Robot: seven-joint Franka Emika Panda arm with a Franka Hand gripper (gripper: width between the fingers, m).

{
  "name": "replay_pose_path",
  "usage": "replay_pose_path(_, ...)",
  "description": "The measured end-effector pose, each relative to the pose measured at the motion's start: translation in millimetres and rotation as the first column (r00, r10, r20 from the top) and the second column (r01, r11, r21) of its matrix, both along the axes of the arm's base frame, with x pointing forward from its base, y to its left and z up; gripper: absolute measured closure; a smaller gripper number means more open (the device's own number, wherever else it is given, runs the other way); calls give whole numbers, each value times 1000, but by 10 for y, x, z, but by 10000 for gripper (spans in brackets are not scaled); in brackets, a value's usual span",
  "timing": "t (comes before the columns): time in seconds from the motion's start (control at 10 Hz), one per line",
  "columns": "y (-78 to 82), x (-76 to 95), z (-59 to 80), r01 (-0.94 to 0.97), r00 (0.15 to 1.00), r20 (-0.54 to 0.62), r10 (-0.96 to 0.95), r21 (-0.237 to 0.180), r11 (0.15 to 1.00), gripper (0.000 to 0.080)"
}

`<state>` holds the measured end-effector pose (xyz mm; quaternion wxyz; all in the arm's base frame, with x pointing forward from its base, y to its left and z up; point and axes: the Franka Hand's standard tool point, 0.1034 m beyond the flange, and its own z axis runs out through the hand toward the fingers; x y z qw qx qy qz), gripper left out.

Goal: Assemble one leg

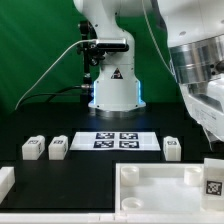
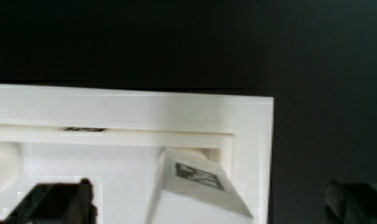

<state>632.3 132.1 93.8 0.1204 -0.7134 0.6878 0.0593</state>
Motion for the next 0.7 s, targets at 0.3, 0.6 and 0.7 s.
replay_pose_path(0.3,0,-4,-10,-5,1000,0,5,-1,1000,151)
replay_pose_path(0.6,0,-5,-13,-6,1000,-1,6,-1,1000,151)
replay_pose_path(0.7,1,-5,-13,-6,1000,-1,6,-1,1000,151)
